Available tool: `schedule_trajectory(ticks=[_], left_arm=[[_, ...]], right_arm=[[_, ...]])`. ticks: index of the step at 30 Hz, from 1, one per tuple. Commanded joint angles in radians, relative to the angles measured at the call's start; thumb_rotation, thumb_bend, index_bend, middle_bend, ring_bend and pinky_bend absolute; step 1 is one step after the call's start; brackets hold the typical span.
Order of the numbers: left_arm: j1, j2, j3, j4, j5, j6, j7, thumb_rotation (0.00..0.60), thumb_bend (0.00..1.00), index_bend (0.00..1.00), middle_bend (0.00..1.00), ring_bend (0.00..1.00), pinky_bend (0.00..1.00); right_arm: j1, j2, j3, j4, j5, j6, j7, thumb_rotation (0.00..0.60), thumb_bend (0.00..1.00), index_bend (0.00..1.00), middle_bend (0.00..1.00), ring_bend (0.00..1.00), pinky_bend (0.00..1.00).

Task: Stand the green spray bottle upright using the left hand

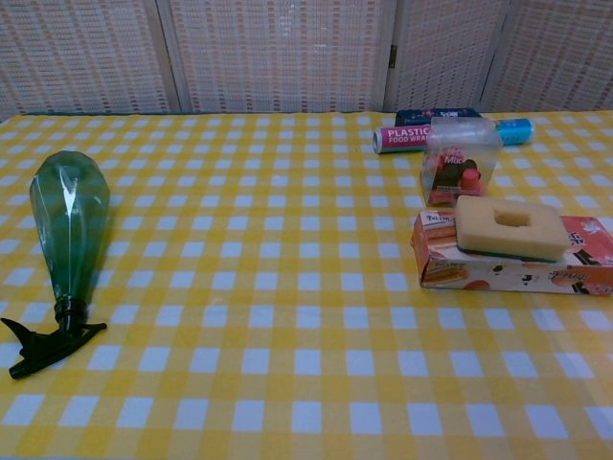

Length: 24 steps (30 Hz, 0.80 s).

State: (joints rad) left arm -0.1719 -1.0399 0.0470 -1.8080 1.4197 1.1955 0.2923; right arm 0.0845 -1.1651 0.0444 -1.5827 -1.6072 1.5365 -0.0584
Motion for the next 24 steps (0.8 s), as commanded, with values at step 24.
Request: schedule_trajectory(ticks=[24], left_arm=[[-0.390, -0.032, -0.040, -0.063, -0.671, -0.387, 0.291, 0.000, 0.72, 0.20, 1.00, 1.00, 1.00]], right_arm=[[0.004, 0.030, 0.006, 0.015, 0.025, -0.013, 0.074, 0.600, 0.36, 0.00, 0.00, 0.00, 0.00]])
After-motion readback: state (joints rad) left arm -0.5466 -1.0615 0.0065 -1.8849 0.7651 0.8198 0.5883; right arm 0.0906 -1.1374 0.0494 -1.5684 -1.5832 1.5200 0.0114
